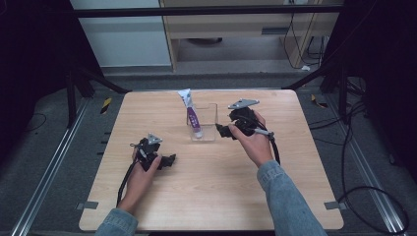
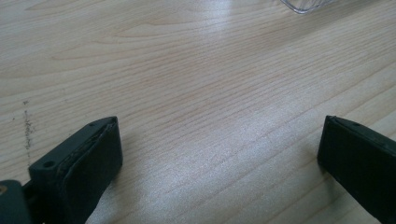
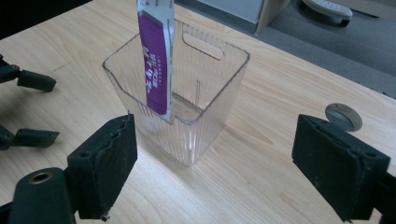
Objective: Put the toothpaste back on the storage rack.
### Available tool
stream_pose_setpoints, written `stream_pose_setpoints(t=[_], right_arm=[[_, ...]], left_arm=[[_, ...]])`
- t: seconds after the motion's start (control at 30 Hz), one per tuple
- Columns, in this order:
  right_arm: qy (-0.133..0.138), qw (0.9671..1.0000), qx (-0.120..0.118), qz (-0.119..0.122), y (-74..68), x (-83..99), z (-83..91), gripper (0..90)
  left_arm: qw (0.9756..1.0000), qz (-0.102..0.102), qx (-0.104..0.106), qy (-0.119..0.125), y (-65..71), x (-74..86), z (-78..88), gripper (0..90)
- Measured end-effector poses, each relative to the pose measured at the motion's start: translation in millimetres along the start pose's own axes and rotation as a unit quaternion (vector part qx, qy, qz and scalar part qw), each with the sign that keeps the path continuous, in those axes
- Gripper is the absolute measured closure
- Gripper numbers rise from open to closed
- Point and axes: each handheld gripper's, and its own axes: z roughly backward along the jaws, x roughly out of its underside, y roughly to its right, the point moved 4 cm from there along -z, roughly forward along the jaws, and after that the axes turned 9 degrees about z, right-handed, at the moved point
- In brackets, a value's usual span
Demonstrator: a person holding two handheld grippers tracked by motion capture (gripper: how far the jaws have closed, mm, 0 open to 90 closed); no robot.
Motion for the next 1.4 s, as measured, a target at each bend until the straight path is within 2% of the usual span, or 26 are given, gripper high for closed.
stream_pose_setpoints(t=[0.23,0.5,0.77,1.13,1.2,1.4], right_arm=[[-0.004,0.9999,0.009,0.001,7.3,15.0,9.9,14.7],[-0.011,0.9997,0.017,-0.013,18.3,32.6,22.3,14.7],[-0.02,0.9994,0.023,-0.016,28.3,45.0,34.0,14.9],[-0.038,0.9984,0.032,-0.024,41.4,75.5,45.4,15.3],[-0.042,0.9982,0.038,-0.02,43.9,81.3,46.3,15.4],[-0.052,0.9974,0.041,-0.029,46.5,99.6,46.0,15.4]], left_arm=[[1.0,0.0,0.0,0.0,-0.1,0.0,0.1,0.0],[1.0,0.0,0.0,0.0,0.1,0.0,0.0,0.0],[1.0,0.0,0.0,0.0,0.1,0.1,0.0,0.0],[1.0,-0.001,-0.001,0.0,-0.1,0.0,0.1,0.0],[1.0,0.0,0.0,0.0,0.0,0.1,0.1,0.0],[1.0,-0.001,-0.001,0.0,-0.1,0.0,0.1,0.0]])
